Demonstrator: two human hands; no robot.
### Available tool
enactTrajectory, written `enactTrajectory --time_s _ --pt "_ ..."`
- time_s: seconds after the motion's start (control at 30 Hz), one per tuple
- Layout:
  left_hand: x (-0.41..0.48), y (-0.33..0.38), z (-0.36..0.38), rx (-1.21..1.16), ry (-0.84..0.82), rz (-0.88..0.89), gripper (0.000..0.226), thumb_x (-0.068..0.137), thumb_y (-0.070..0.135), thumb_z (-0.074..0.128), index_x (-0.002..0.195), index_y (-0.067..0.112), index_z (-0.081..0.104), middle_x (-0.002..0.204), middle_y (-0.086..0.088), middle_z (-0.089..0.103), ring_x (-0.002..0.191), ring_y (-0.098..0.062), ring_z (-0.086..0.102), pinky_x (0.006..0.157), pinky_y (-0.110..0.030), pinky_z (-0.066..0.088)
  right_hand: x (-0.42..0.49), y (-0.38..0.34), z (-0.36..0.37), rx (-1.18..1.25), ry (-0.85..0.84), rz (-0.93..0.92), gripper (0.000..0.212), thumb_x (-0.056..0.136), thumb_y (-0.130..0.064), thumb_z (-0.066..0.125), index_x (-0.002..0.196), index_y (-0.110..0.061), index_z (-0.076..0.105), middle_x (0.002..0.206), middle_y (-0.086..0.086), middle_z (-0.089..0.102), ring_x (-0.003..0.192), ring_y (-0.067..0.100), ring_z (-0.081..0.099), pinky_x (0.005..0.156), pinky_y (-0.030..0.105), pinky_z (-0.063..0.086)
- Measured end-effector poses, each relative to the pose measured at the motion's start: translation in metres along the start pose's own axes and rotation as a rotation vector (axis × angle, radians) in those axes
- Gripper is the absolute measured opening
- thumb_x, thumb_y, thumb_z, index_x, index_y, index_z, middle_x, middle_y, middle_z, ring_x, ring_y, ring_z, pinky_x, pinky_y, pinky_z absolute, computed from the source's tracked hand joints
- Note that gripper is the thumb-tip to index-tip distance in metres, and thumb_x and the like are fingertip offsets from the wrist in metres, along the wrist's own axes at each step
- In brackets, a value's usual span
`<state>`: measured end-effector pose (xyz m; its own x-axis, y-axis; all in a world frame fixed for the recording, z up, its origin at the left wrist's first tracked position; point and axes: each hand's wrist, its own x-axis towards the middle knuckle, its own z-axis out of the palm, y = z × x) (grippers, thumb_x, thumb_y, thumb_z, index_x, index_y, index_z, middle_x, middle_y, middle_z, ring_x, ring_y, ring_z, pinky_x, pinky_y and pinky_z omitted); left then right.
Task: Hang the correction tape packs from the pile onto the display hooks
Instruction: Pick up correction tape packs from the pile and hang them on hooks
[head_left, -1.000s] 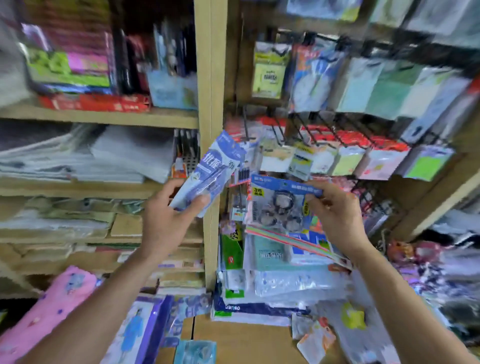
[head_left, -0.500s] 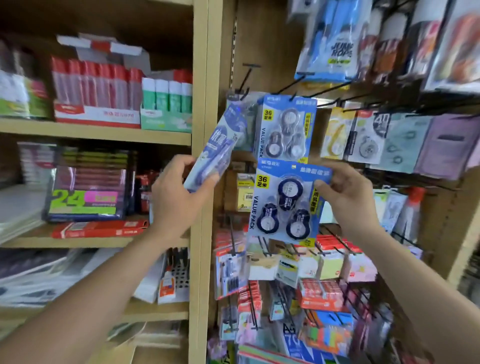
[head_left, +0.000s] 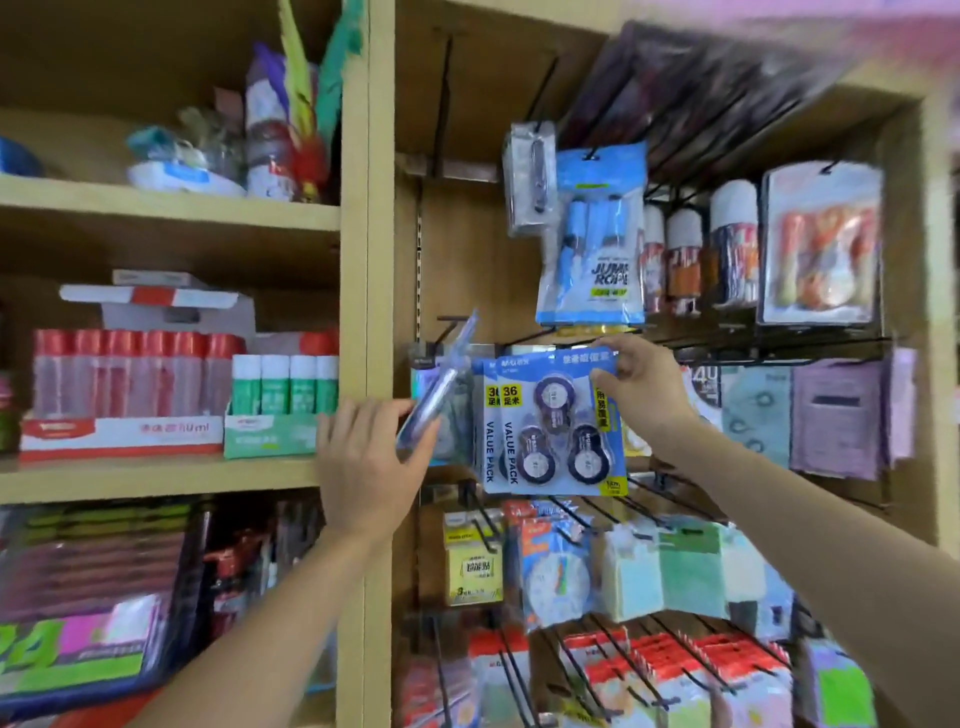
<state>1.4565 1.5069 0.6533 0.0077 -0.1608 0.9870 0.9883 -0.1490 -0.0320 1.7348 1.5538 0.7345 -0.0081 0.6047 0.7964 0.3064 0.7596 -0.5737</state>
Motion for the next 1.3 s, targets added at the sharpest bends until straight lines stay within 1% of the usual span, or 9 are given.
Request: enactTrajectory --time_s 0.07,0.13,0.3,0.43,0.6,0.8,0.97,1.1,1.3 --pt "-0.001 -0.002 0.003 0.01 0.031 0.031 0.03 0.086 0.038 0.076 0.092 0.011 0.063 0.079 -0.004 0.065 0.074 -0.026 0.055 0.069 -0.036 0.035 0.011 0.005 0.007 -0.007 -0.003 0.021 0.03 0.094 -0.004 0.064 0.119 -0.021 0.062 0.081 -0.001 0.061 0.071 0.011 0.06 0.067 0.022 0.051" --pt "-0.002 -0.004 0.002 -0.005 0.044 0.052 0.031 0.085 0.037 0.078 0.091 0.011 0.061 0.077 -0.005 0.064 0.072 -0.026 0.056 0.069 -0.036 0.036 0.017 0.011 0.013 0.016 0.006 0.054 0.031 0.094 -0.002 0.063 0.12 -0.018 0.061 0.076 -0.007 0.059 0.062 0.001 0.059 0.055 0.013 0.05" --pt "-0.003 -0.006 0.003 -0.004 0.015 0.028 0.035 0.086 0.041 0.075 0.088 0.006 0.066 0.076 -0.005 0.064 0.071 -0.028 0.058 0.069 -0.038 0.039 0.029 0.022 0.022 0.122 0.051 0.158 0.026 0.092 0.003 0.065 0.109 -0.016 0.059 0.076 -0.008 0.065 0.06 -0.004 0.062 0.051 0.011 0.049" --pt "-0.004 -0.007 0.004 -0.031 0.022 0.018 0.034 0.086 0.04 0.075 0.087 0.006 0.067 0.075 -0.004 0.063 0.071 -0.027 0.057 0.069 -0.038 0.039 0.04 0.034 0.031 0.034 0.055 0.223 0.023 0.085 -0.005 0.075 0.105 -0.01 0.064 0.088 0.005 0.07 0.083 0.022 0.068 0.08 0.041 0.059" --pt "-0.003 -0.006 0.004 -0.031 0.041 0.039 0.033 0.086 0.038 0.075 0.088 0.006 0.066 0.076 -0.006 0.063 0.072 -0.027 0.054 0.069 -0.039 0.038 0.041 0.038 0.039 -0.179 0.057 0.26 0.02 0.081 -0.023 0.08 0.078 -0.025 0.06 0.078 0.001 0.067 0.082 0.025 0.068 0.078 0.046 0.059" --pt "0.0 -0.004 0.0 -0.115 -0.013 -0.046 0.044 0.089 0.05 0.064 0.09 0.007 0.066 0.078 -0.007 0.065 0.078 -0.025 0.053 0.072 -0.041 0.038 -0.02 0.03 0.027 -0.379 -0.087 0.127 0.05 0.076 -0.028 0.08 0.12 -0.025 0.057 0.087 -0.001 0.068 0.082 0.022 0.065 0.07 0.033 0.053" --pt "0.003 0.032 -0.025 -0.511 -0.223 -0.483 0.026 0.086 0.053 0.072 0.096 0.031 0.062 0.087 0.003 0.067 0.082 -0.023 0.06 0.076 -0.043 0.047 -0.075 0.006 0.0 -0.013 -0.215 0.253 0.054 0.084 -0.024 0.079 0.131 -0.014 0.054 0.108 0.005 0.065 0.084 0.017 0.065 0.063 0.021 0.055" --pt "-0.006 0.089 -0.047 -0.822 -0.313 -0.603 0.02 0.077 0.048 0.075 0.088 0.036 0.062 0.082 0.018 0.068 0.069 -0.003 0.062 0.06 -0.018 0.045 -0.103 -0.011 -0.027 0.262 -0.271 0.308 0.043 0.087 -0.021 0.075 0.126 -0.009 0.059 0.106 0.008 0.069 0.075 0.011 0.068 0.063 0.021 0.052" --pt "-0.023 0.17 -0.035 -1.08 -0.429 -0.647 0.02 0.081 0.038 0.079 0.083 0.022 0.067 0.072 -0.003 0.065 0.059 -0.011 0.056 0.054 -0.028 0.042 -0.114 0.003 -0.076 0.482 -0.194 0.29 0.035 0.085 -0.021 0.075 0.11 0.001 0.067 0.111 0.024 0.07 0.094 0.034 0.068 0.085 0.051 0.055"
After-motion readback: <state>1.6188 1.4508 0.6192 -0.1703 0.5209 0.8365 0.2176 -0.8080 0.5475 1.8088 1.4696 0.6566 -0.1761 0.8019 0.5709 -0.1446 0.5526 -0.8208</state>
